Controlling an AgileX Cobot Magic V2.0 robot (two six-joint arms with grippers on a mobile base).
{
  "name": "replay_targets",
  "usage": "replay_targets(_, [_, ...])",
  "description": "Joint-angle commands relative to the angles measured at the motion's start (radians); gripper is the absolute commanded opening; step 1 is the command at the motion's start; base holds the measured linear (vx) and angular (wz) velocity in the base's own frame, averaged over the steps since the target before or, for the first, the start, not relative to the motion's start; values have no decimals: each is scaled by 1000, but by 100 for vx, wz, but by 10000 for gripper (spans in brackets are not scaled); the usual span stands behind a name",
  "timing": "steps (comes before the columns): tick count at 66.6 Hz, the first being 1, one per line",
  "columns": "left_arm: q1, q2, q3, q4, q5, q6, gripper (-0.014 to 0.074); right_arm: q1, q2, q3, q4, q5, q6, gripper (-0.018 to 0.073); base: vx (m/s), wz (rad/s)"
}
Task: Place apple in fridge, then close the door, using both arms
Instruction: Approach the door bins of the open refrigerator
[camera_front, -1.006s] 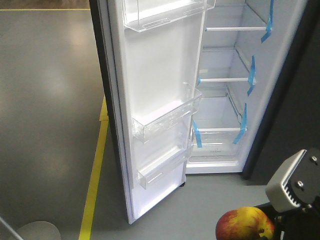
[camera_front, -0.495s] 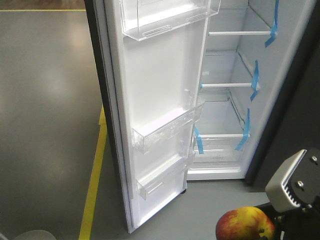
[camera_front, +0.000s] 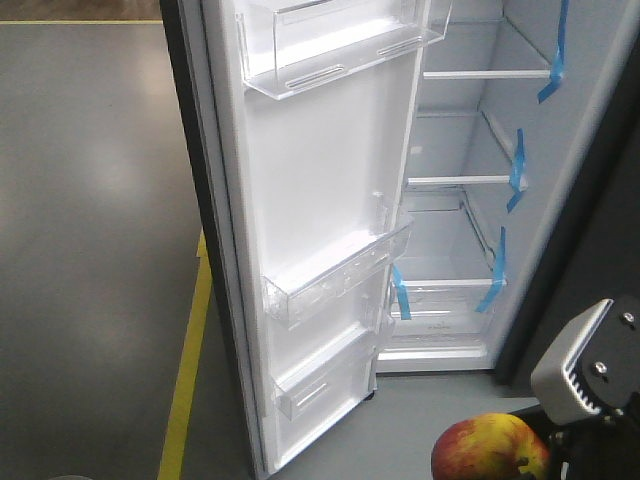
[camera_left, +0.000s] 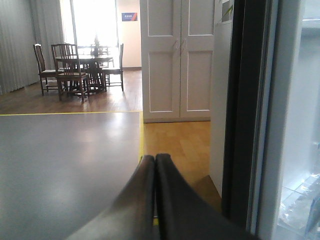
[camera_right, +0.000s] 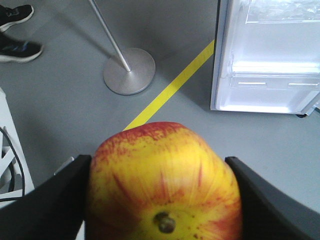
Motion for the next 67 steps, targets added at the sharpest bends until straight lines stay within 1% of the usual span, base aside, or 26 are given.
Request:
replay_targets(1, [-1,-13,-17,-9,-77,-4,-6,2,-7,-29,15,-60,-11,167,7,1])
replay_targets(67, [-1,-13,-17,-9,-77,-4,-6,2,-7,-29,15,-60,-11,167,6,1])
